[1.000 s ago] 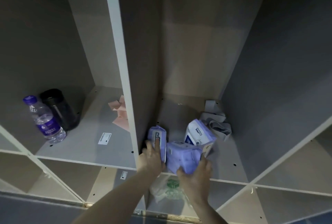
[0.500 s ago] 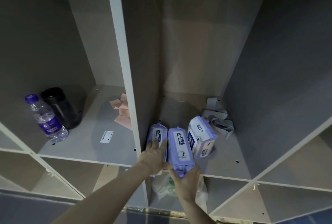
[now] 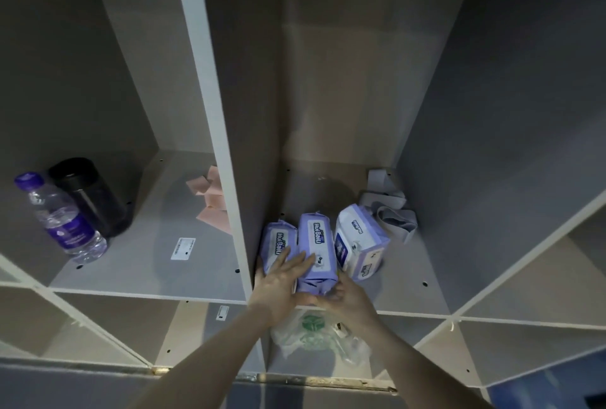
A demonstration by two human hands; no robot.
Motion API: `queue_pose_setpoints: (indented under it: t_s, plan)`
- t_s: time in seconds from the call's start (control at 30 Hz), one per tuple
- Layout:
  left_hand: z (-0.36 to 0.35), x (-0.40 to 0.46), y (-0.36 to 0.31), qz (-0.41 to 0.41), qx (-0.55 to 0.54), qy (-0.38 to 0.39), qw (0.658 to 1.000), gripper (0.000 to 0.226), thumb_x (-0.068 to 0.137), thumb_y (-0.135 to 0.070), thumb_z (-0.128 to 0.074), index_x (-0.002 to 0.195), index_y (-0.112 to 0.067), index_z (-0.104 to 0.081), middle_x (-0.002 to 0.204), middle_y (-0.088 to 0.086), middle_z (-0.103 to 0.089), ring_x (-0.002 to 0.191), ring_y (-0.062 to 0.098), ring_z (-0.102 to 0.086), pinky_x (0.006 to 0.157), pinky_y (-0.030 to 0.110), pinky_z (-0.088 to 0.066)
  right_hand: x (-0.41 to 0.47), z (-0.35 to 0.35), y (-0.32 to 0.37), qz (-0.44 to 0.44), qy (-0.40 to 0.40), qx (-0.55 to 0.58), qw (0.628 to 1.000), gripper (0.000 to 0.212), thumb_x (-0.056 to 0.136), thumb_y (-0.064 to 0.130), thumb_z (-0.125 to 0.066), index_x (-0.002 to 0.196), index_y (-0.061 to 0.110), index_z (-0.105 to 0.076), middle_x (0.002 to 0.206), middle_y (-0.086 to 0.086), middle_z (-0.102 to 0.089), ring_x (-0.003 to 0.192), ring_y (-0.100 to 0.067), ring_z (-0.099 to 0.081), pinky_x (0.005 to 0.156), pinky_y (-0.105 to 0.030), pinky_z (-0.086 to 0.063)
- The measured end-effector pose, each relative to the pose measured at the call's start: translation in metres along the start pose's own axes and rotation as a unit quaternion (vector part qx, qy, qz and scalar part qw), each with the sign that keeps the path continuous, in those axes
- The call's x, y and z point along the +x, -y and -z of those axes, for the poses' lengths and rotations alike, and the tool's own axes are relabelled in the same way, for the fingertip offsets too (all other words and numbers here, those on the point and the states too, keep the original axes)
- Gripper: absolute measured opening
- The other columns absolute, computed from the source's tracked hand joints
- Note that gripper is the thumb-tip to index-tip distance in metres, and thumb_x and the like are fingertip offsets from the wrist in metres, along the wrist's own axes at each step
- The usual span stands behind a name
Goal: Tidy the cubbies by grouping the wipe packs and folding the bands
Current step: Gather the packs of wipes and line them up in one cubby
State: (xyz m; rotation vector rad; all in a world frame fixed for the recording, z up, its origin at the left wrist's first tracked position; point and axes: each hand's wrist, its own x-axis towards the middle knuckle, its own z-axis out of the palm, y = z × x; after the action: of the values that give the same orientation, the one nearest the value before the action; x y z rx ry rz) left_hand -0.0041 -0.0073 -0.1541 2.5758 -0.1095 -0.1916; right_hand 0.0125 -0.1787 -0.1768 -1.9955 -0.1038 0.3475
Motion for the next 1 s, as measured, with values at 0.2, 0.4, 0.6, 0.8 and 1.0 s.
queue_pose_setpoints:
  t_s: [0.2,0.4,0.6,0.8,1.0]
  plan:
    - [-0.002,-0.001,0.002,-0.012,0.082,0.01,0.997,0.073,0.084,-0.049,-0.057,0.145,-0.045,-0.017,0.157,-0.021,-0.009,0.146,0.007,0.007,0.114,0.055,-0.006,-0.002,0.048,0.072,0.228,-0.323,-0.305,0.866,0.036,0.074,0.045,-0.065,0.096,0.018,-0.057,0.087,0.0,-0.057,0.084,-0.019,-0.055,0.071,-0.031,-0.043]
    - [-0.007,-0.008,0.018,-0.063,0.228,-0.03,0.971,0.095,0.044,-0.052,-0.08,0.132,-0.04,-0.045,0.129,-0.016,-0.059,0.131,0.016,-0.047,0.071,0.046,-0.057,0.046,0.066,0.077,0.009,-0.178,-0.379,0.908,0.077,0.075,0.044,-0.064,0.138,0.012,-0.031,0.126,-0.011,-0.057,0.117,-0.03,-0.051,0.085,-0.035,-0.043]
    - [0.0,-0.003,0.019,-0.114,0.237,-0.04,0.964,0.097,0.039,-0.048,-0.088,0.127,-0.038,-0.047,0.122,-0.015,-0.064,0.117,0.018,-0.061,0.066,0.038,-0.058,0.005,0.074,0.036,-0.075,-0.084,-0.311,0.944,0.106,0.062,0.042,-0.07,0.146,0.03,-0.007,0.131,-0.009,-0.041,0.12,-0.033,-0.048,0.085,-0.034,-0.041]
    - [0.005,-0.001,0.019,-0.114,0.147,-0.02,0.982,0.086,0.076,-0.026,-0.071,0.146,-0.034,-0.023,0.155,-0.016,-0.019,0.145,0.014,-0.011,0.104,0.049,-0.04,-0.022,0.058,-0.001,-0.018,-0.139,-0.012,0.99,0.08,0.051,0.041,-0.078,0.119,0.049,-0.036,0.119,0.003,-0.063,0.105,-0.019,-0.064,0.089,-0.045,-0.052]
    - [-0.001,0.009,0.026,-0.092,0.078,-0.022,0.992,0.087,0.082,-0.026,-0.066,0.14,-0.052,-0.007,0.151,-0.015,0.019,0.14,0.007,0.017,0.115,0.033,-0.018,-0.014,0.034,-0.03,-0.003,-0.149,0.025,0.989,0.08,0.045,0.036,-0.081,0.109,0.048,-0.034,0.122,-0.008,-0.057,0.103,-0.021,-0.063,0.083,-0.032,-0.053]
